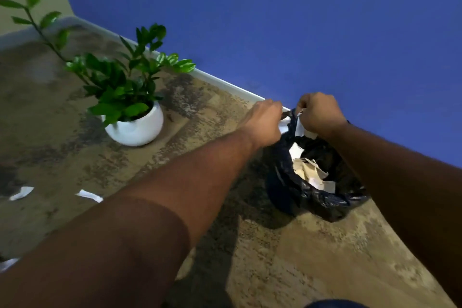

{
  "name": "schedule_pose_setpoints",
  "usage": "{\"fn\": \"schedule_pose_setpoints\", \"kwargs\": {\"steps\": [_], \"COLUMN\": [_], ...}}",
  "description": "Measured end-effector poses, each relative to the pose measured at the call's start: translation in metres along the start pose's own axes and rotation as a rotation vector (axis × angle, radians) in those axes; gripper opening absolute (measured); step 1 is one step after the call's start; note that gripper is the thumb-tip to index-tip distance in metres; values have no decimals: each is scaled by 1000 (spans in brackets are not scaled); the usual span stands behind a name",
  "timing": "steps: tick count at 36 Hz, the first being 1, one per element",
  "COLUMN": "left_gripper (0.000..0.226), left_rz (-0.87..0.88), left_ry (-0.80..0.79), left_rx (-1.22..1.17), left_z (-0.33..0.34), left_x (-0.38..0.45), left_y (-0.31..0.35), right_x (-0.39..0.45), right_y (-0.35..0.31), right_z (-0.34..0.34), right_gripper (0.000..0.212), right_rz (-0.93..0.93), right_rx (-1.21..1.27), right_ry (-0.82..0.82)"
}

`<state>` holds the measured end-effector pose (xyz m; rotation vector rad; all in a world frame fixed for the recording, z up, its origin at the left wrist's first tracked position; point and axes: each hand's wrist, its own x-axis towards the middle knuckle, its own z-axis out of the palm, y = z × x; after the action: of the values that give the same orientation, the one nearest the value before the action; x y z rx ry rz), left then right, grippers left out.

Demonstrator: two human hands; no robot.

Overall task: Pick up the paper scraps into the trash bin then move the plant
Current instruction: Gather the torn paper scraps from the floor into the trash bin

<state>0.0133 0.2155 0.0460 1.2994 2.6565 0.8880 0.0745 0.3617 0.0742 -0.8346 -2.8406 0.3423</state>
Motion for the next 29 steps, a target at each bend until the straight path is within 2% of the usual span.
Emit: {"fn": "schedule_pose_setpoints", "kwargs": {"steps": [1,6,11,20,25,29], "left_gripper": [16,20,35,47,71,78], "left_rz": [16,80,107,171,158,156], "left_ry": [-5,-13,-43,-93,-145,-129], "left_rx": [-2,-25,-34,-105,-106,-46], "left_z": [5,33,55,79,88,85], "left_x": [2,6,7,9,10,7], "left_y": [8,34,46,66,63,55], "right_x": [0,-7,-16,-25,-27,-26], "right_y": [10,50,75,105,108,104], "right_z": [-2,-2,7,12,6,6], "right_gripper": [24,23,23,20,41,42], "right_rz": [22,104,154,168,127,124], "right_rx": [-11,-52,-35,-81,-113,-105], "right_ry": [-1,-56,-100,-109,-196,-190]}}
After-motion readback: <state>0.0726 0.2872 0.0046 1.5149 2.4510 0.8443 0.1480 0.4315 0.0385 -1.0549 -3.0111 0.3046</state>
